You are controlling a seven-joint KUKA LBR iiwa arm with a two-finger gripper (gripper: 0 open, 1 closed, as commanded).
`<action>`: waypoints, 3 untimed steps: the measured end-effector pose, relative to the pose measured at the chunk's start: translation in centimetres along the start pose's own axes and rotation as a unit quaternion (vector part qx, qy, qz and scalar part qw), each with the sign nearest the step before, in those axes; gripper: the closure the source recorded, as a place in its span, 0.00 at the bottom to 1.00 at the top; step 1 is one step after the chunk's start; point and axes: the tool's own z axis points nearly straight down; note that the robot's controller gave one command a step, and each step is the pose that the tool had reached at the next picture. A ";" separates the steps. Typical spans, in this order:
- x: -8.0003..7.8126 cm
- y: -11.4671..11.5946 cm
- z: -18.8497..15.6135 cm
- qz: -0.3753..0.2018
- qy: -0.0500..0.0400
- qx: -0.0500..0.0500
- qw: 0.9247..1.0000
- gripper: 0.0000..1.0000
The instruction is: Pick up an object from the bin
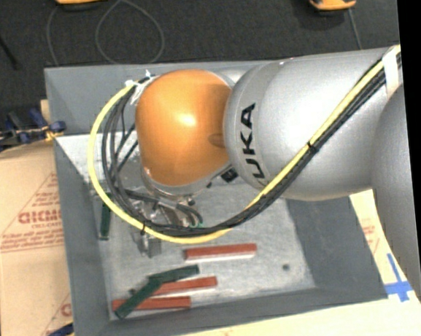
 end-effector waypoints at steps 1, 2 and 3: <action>4.6 0.0 5.9 0.009 0.002 0.000 1.000 1.00; 3.6 0.4 9.1 0.034 -0.001 0.000 0.999 1.00; 1.9 1.3 10.0 0.187 -0.004 -0.001 0.982 1.00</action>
Offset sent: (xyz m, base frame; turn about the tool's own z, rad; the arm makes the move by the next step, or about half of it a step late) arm -0.0419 -0.0118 -0.0557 0.0212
